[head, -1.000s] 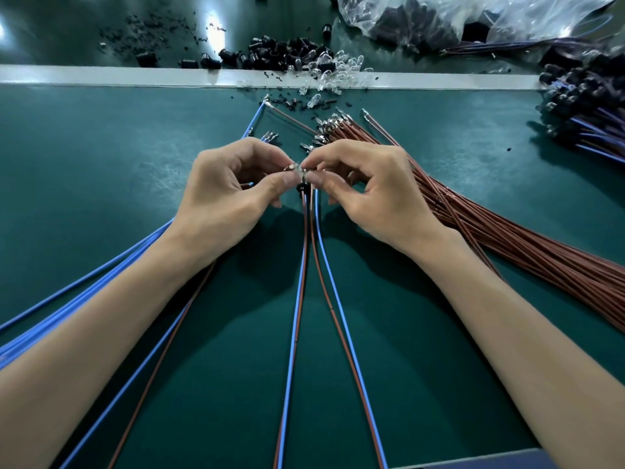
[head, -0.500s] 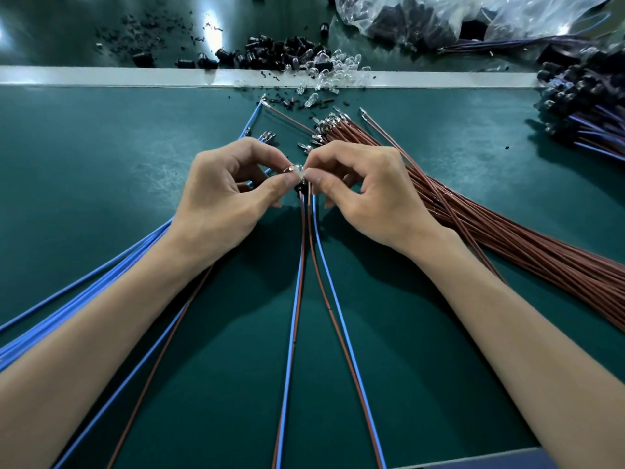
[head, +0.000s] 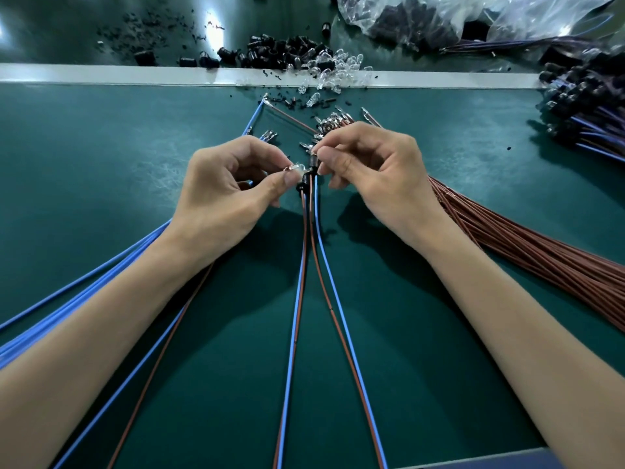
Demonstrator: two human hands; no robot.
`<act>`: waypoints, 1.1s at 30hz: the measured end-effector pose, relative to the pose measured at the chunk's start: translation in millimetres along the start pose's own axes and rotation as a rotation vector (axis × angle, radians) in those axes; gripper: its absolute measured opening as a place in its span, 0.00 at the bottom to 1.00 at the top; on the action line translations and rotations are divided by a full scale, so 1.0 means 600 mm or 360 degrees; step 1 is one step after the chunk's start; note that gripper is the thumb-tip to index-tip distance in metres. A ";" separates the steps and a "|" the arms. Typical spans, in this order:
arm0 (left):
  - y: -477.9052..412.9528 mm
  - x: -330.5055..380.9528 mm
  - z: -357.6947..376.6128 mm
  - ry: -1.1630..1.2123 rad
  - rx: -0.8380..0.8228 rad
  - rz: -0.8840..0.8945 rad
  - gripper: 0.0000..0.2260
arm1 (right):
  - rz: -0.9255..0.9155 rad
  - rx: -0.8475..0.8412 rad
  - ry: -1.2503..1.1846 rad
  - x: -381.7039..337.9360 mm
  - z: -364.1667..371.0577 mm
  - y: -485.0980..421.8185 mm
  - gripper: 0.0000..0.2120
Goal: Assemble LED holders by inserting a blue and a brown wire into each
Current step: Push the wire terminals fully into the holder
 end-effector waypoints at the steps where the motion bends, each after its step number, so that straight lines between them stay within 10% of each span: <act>1: 0.000 0.000 0.000 -0.0003 -0.0002 0.0004 0.06 | 0.0019 0.0033 -0.0042 0.002 -0.003 -0.001 0.06; 33: 0.002 0.001 0.006 0.0036 -0.0082 -0.0007 0.05 | 0.0112 -0.0114 -0.0138 0.006 0.012 0.005 0.12</act>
Point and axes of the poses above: each hand's wrist, its own y-axis away from the middle knuckle, its own z-axis out of the palm, x = y × z, the point moved 8 cm from there along -y, towards the middle knuckle, and after that the axes turned 13 degrees about -z, right-handed, at the moved point
